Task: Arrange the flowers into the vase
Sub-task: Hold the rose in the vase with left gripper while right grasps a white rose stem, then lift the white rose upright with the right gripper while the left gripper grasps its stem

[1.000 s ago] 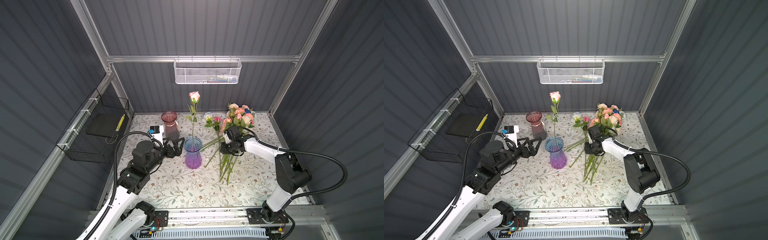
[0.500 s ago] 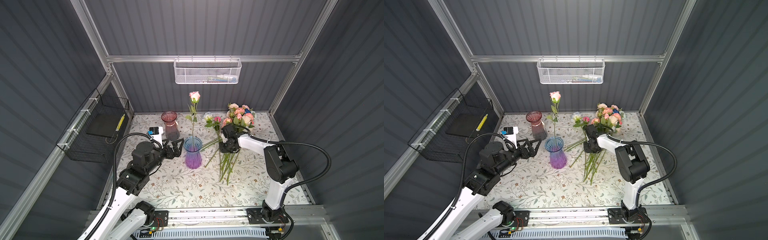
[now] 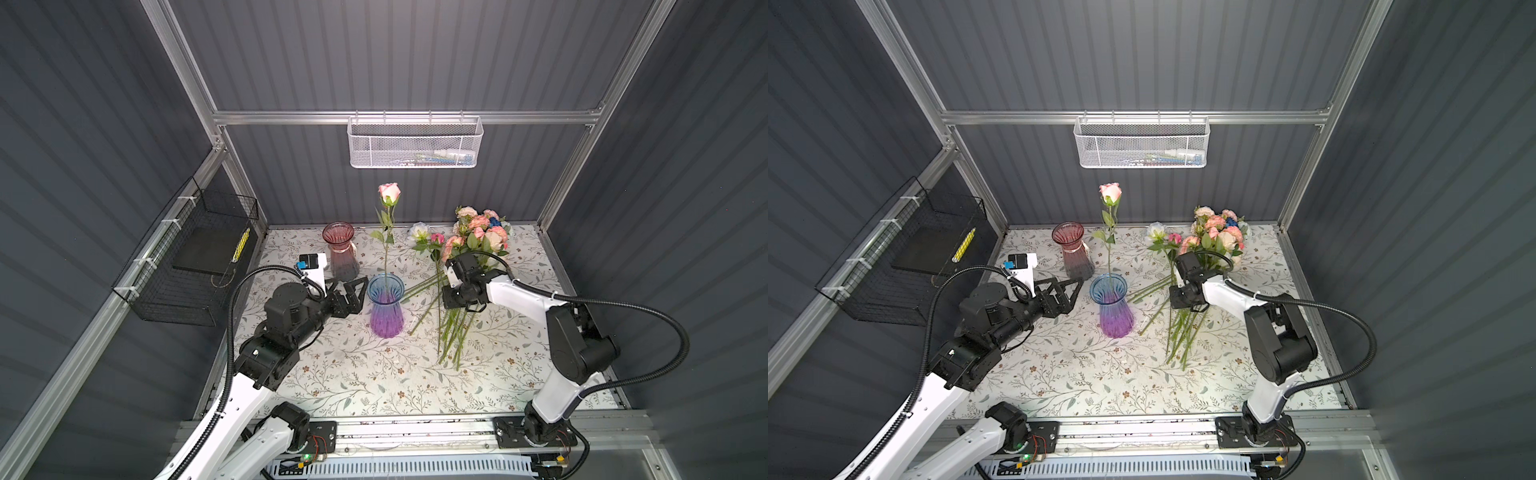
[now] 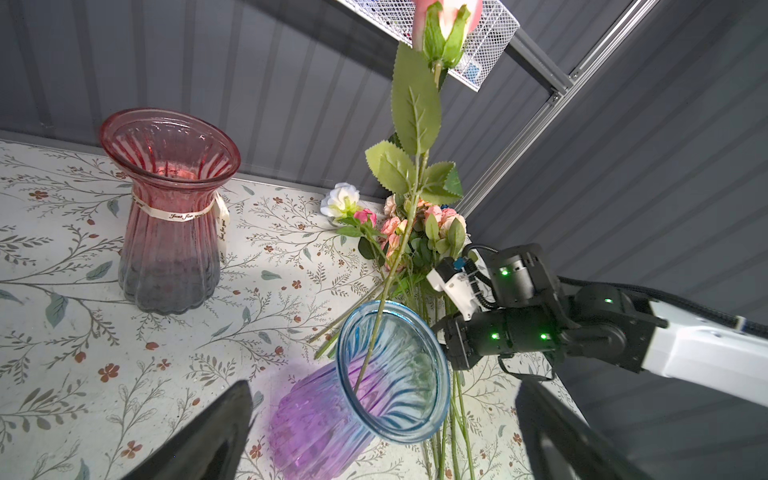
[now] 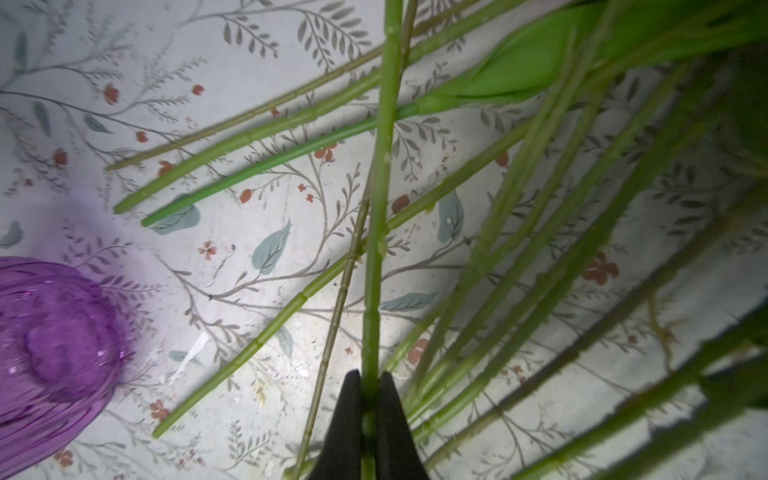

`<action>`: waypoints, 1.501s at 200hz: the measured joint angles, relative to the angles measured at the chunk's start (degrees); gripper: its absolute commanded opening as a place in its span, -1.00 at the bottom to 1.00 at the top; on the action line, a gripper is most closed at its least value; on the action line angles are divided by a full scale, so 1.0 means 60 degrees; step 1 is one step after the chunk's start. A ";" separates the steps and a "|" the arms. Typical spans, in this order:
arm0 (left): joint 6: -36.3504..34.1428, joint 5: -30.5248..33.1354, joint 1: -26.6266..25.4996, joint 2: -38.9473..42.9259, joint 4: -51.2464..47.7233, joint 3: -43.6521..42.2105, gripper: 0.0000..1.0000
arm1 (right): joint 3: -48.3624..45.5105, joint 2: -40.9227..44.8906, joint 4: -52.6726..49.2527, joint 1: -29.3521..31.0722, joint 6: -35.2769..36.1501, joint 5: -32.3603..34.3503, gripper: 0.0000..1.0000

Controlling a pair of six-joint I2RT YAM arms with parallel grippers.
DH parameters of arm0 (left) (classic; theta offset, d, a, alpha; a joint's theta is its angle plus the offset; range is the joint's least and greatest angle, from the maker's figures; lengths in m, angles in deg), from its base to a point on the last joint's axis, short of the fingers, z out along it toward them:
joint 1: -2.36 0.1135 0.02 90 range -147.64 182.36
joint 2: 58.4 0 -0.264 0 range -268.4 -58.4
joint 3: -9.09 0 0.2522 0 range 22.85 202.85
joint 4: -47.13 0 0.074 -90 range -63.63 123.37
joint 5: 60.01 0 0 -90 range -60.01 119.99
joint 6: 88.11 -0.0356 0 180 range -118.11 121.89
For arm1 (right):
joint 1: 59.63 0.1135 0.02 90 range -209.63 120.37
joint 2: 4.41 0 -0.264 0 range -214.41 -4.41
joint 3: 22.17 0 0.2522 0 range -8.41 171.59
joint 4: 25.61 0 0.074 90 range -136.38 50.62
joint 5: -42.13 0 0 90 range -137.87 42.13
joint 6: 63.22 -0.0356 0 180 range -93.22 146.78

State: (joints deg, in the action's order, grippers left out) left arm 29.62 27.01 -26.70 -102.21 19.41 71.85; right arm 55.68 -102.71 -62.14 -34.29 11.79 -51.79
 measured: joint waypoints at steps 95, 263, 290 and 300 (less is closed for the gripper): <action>0.0146 -0.0262 0.0000 -0.0095 0.0015 0.0000 0.99 | -0.1494 0.3333 0.0288 -0.0025 -0.1035 -0.0820 -1.00; 0.0171 -0.2524 0.0000 -0.0703 0.0310 0.1450 0.99 | -0.1832 0.9508 -0.0503 -0.0018 -0.2259 -0.2375 -1.00; 0.0168 -0.3475 0.0000 -0.1198 0.0874 0.2138 0.99 | -0.0831 0.9016 0.0095 0.0255 -0.2251 -0.3031 -1.00; 0.0182 -0.3778 0.0000 -0.1428 0.1137 0.2342 0.98 | -0.0459 0.8721 0.0284 0.0554 -0.2222 -0.3129 -1.00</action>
State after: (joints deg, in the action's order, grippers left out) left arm 30.71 4.34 -26.70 -110.78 26.23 85.90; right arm 52.93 -50.39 -60.43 -30.97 -1.54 -70.57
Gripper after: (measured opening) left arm 0.995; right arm 0.071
